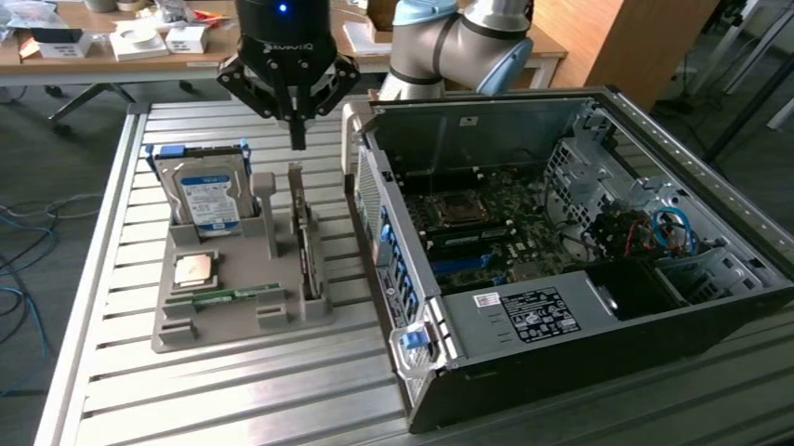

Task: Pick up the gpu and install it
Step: 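Reach for the gpu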

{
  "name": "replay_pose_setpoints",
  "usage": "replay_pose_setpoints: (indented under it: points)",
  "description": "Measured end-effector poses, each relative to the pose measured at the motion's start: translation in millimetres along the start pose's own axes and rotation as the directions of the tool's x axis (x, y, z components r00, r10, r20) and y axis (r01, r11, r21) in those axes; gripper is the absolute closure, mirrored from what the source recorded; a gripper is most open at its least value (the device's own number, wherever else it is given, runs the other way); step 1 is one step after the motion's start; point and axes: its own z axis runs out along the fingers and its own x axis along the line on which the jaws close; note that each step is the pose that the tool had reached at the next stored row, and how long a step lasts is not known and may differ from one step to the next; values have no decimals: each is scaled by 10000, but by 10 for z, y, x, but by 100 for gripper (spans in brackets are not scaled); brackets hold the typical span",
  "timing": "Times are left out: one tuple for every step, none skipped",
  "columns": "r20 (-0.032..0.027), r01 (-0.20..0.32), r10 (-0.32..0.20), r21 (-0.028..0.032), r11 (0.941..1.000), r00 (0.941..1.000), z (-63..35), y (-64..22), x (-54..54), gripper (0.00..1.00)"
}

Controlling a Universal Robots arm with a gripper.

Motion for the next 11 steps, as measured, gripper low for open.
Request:
replay_pose_setpoints:
  points:
    - [0, 1, -1, 0, 10000, 10000, 0, -1, 13, 89]
    - [0, 1, -1, 0, 10000, 10000, 0, -2, 25, 89]
    - [0, 1, -1, 0, 10000, 10000, -1, -3, 35, 89]
    - [0, 1, -1, 0, 10000, 10000, -1, -4, 44, 89]
    - [0, 1, -1, 1, 10000, 10000, -1, -4, 53, 89]
    - [0, 1, -1, 0, 10000, 10000, -1, -5, 61, 89]
    - [0, 1, -1, 0, 10000, 10000, -1, -5, 67, 89]
    - [0, 2, -2, -1, 10000, 10000, -1, -5, 68, 89]
    - [-1, 2, -2, 0, 10000, 10000, -2, -5, 68, 89]
    - [-1, 2, -2, 1, 10000, 10000, -2, -5, 68, 89]
    - [0, 2, -2, 0, 10000, 10000, -2, -6, 69, 89]
